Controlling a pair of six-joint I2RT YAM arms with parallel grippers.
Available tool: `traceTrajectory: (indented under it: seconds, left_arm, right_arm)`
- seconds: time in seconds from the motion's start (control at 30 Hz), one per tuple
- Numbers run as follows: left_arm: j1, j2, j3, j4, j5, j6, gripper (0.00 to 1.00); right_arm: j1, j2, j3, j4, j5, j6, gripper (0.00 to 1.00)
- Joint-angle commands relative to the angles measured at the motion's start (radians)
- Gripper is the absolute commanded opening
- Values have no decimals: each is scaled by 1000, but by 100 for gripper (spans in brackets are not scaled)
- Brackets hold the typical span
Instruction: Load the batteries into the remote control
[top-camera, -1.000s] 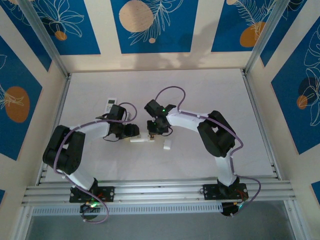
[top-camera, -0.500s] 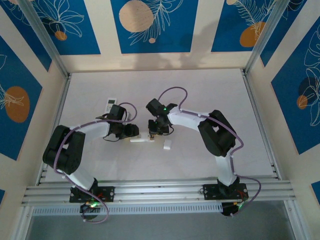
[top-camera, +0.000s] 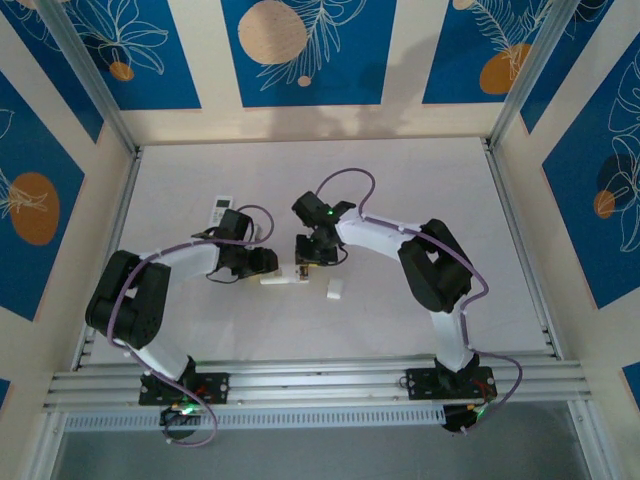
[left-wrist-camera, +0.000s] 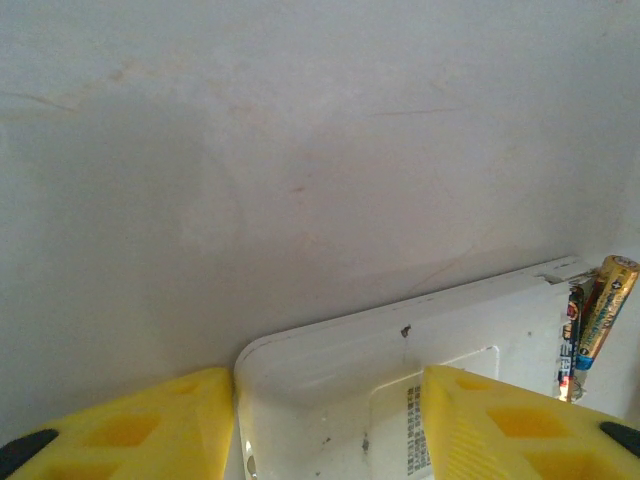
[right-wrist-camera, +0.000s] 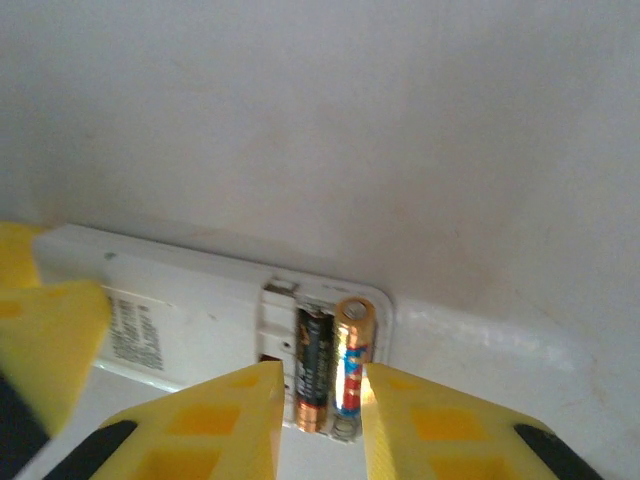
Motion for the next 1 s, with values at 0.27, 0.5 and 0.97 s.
traceTrajectory:
  seconds: [0.27, 0.5, 0.97]
  left_arm:
    - [-21, 15, -4, -3, 47, -10, 53]
    - [-21, 17, -1, 1, 48, -14, 53]
    - [-21, 21, -1, -2, 46, -19, 53]
  right_arm:
    - [6, 58, 23, -33, 47, -21, 24]
    - [8, 65, 24, -32, 43, -15, 17]
    - [-14, 30, 4, -38, -57, 24, 16]
